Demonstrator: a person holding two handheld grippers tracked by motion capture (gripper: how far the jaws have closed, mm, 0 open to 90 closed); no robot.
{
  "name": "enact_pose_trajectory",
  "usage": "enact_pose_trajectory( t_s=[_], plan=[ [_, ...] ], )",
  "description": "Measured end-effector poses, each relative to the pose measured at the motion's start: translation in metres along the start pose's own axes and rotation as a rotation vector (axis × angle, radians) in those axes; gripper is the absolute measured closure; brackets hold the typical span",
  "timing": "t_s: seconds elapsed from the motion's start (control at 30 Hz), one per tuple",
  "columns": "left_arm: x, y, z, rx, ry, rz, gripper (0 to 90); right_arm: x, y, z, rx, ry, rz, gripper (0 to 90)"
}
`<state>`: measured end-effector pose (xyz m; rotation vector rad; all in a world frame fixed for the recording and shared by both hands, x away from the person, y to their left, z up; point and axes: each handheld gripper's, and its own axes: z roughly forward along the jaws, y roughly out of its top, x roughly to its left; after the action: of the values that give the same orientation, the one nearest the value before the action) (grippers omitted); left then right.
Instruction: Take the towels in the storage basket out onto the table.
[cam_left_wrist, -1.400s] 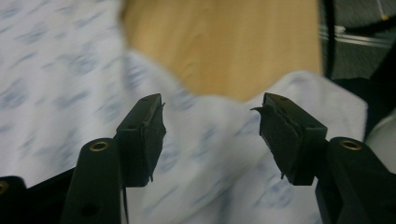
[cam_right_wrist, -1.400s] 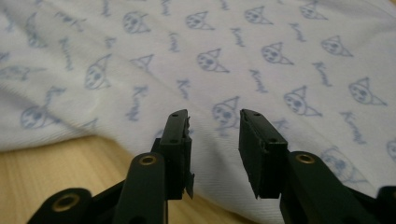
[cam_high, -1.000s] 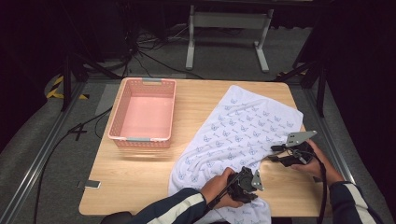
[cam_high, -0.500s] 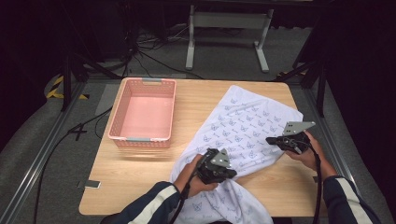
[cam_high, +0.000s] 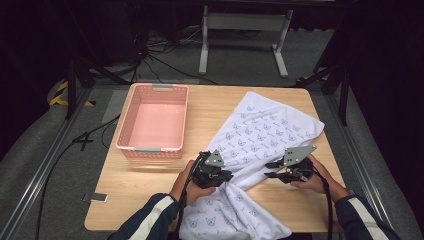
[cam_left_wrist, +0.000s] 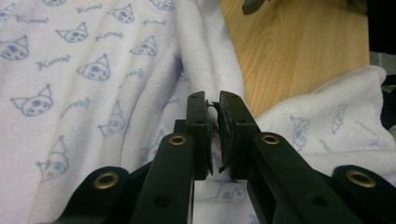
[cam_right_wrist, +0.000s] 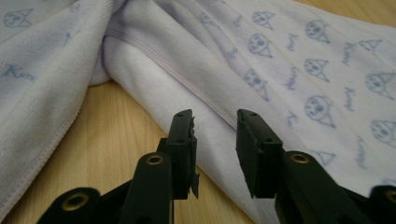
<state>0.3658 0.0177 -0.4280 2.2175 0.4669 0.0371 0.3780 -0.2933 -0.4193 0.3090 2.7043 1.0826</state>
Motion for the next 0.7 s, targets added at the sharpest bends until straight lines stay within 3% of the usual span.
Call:
enact_pose_trajectory(
  t_s=[0.03,0.1,0.17,0.27,0.33,0.47,0.7],
  plan=[
    [0.000,0.000,0.000,0.000,0.000,0.000,78.7,0.003,0.002,0.004,0.004,-0.011,-0.011,67.5],
    [0.001,-0.001,0.002,0.025,0.055,0.011,71.1,0.005,0.007,0.012,-0.001,-0.019,-0.021,68.8],
    [0.001,-0.002,0.002,0.024,0.066,0.011,70.1,0.006,0.013,0.020,-0.002,-0.035,-0.039,70.2],
    [0.003,-0.005,-0.001,0.032,0.091,0.009,66.5,0.006,0.017,0.030,0.011,-0.006,-0.037,70.9],
    [0.004,-0.006,-0.002,0.036,0.100,0.021,65.2,0.004,0.018,0.041,0.047,-0.025,-0.046,68.1],
    [0.007,-0.012,-0.002,0.062,0.118,0.025,64.8,-0.002,0.019,0.052,0.052,-0.048,-0.029,67.0],
    [0.015,-0.025,0.001,0.134,0.117,0.018,66.3,-0.010,0.017,0.060,0.072,-0.069,-0.016,83.4]
  ],
)
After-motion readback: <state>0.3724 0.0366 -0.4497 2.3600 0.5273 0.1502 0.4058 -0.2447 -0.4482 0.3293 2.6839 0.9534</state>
